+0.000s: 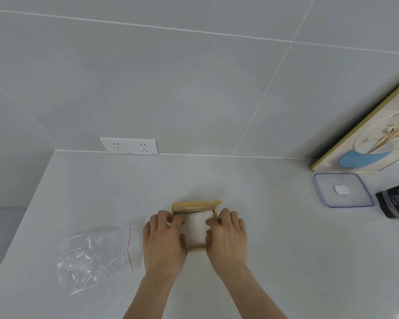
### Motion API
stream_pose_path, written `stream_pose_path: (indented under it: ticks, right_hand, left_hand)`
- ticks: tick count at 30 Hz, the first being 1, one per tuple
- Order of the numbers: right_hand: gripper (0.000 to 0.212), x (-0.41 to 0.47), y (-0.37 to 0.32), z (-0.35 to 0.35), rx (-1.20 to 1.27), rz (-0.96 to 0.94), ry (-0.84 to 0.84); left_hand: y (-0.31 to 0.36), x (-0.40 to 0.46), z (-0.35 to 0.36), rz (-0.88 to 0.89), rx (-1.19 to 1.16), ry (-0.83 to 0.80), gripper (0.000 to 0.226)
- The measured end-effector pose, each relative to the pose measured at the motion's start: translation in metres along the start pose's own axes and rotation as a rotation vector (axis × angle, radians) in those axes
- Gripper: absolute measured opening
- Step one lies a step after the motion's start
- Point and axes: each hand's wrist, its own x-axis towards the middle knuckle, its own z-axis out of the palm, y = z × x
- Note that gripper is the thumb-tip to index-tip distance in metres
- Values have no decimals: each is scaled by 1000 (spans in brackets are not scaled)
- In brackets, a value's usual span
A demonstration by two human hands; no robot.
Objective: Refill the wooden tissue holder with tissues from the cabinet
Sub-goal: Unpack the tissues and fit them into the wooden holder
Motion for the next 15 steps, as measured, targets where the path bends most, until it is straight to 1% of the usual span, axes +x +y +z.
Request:
stream_pose_path:
  ticks: [5,9,13,15]
  right_hand:
    - [39,3,8,-1,8,15,-56]
    - [37,6,6,-5,22,28,-89]
    - [40,4,5,-5,-6,19,-112]
    - [43,4,4,-1,-42,29,-153]
  left_hand:
    - [3,6,-2,-64,4,-86,44]
    - [8,12,-6,-86,9,-195,52]
    - [7,16,-4,-75,14,-226,54]
    - [6,16,-2,-78,26,-240,54]
